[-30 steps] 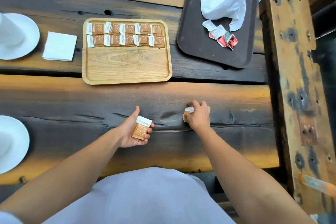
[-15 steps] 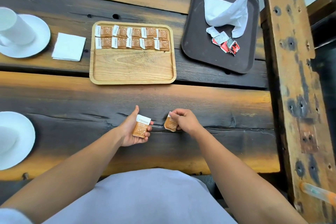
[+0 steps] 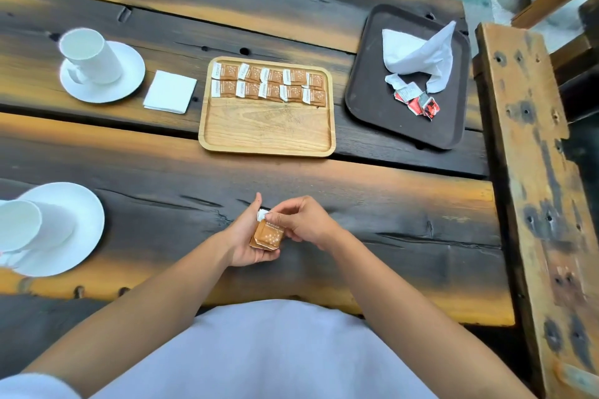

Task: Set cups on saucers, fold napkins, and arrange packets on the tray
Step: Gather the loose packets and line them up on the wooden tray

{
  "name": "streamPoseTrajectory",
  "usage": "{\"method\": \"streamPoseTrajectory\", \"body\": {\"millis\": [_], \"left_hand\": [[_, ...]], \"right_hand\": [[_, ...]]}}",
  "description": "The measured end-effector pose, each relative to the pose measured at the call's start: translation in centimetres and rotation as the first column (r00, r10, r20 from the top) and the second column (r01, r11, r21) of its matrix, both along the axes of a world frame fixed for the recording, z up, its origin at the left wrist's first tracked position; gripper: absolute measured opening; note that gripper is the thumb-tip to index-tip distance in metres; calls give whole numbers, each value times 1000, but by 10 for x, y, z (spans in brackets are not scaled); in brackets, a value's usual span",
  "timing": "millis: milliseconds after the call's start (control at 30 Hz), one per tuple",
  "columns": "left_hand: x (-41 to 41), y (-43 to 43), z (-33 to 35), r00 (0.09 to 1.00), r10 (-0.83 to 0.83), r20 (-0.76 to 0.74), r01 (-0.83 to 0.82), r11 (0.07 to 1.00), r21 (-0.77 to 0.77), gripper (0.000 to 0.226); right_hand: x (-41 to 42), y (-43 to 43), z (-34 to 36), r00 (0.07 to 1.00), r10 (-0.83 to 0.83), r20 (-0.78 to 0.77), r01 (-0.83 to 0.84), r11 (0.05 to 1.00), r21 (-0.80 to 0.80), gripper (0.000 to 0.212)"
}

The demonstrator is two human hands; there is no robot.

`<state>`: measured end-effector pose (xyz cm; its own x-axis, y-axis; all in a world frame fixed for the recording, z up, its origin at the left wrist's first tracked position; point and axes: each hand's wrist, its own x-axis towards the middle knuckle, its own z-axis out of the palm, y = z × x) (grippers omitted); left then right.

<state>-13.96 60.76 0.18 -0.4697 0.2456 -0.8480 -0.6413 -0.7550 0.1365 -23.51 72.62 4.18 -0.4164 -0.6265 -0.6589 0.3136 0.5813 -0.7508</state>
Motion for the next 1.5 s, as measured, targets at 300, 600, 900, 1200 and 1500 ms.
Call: {"method": "streamPoseTrajectory", "body": {"millis": [300,600,900,1200,1500], "left_hand": [[14,-1,6,999,21,-32,-20,1000,8,88],[21,-6,18,975,-154,-161,147,988,-52,76],[25,-24,31,916,-263,-303,266,963,-31,43],[22,-36,51,903,-223,-367,210,975,-75,39],[27,-46,66,883,-215,-418,195,977,-91,37]], "right_hand": [[27,-13,-1,945,8,-327,22,996,88,21],[34,-15,11,996,-88,-29,91,987,134,12],[15,-10,10,990,-139,38,138,990,31,19],[5,-22,12,970,-211,123,209,978,27,21],[1,-31,14,917,-260,302,268,963,15,12]]}}
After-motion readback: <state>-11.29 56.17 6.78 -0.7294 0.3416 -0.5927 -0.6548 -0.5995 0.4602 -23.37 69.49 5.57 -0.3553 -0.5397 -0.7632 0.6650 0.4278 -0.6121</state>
